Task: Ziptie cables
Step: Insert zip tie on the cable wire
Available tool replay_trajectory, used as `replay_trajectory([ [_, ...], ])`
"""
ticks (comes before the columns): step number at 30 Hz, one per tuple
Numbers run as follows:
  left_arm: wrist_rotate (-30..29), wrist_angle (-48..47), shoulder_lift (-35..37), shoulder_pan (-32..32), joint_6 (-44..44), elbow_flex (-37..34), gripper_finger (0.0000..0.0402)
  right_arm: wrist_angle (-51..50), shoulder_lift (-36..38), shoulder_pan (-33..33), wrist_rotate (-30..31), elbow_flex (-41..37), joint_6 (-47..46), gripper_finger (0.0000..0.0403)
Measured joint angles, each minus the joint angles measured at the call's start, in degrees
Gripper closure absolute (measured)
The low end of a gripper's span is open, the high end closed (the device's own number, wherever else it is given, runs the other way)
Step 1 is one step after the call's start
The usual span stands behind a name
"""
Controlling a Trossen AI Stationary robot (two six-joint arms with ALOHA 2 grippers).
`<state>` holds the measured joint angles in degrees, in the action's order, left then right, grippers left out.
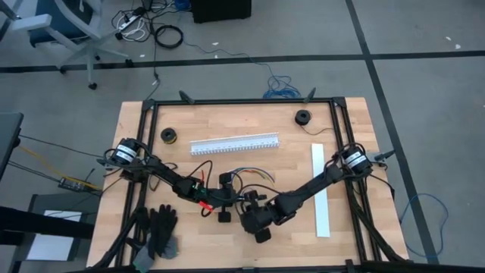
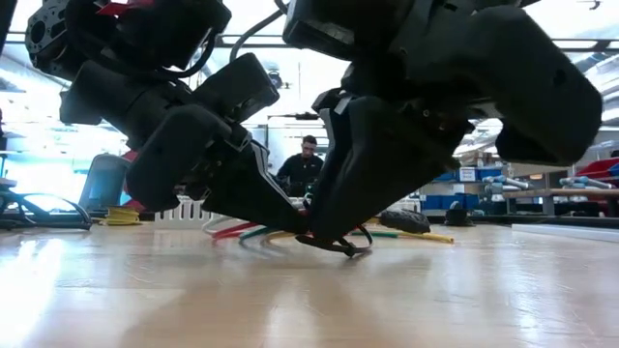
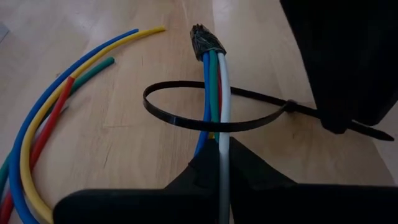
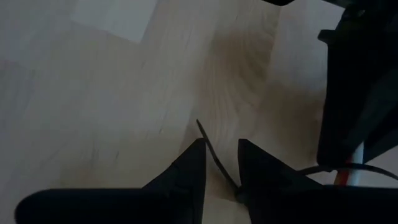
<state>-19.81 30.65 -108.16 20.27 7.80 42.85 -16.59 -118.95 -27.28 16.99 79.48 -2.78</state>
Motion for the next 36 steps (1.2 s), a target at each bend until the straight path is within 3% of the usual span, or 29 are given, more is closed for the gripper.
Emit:
replay_trajectory([
  [15, -0.02, 0.01, 0.0, -0.02, 0.0, 0.0, 0.0402, 0.59, 0.0, 1.94, -5.07, 0.0, 4.91, 0.0326],
  [22, -0.02, 1.07, 0.0, -0.02, -0.05, 0.0, 0.0402, 3.6, -4.64, 2.72, -8.82, 0.26, 4.71, 0.0329],
  [24, -0.04, 1.32, 0.0, -0.02, -0.03, 0.0, 0.0402, 4.07, -5.15, 2.65, -7.28, 0.33, 1.77, 0.0338],
  [28, -0.02, 1.25, 0.0, -0.02, -0.05, 0.0, 0.0402, 4.05, -5.12, 2.94, -7.8, 0.26, -0.99, 0.0392],
  [36, -0.02, 0.67, 0.0, -0.02, -0.09, 0.0, 0.0402, 4.53, -4.39, 2.02, -4.21, 0.15, -3.69, 0.0402],
])
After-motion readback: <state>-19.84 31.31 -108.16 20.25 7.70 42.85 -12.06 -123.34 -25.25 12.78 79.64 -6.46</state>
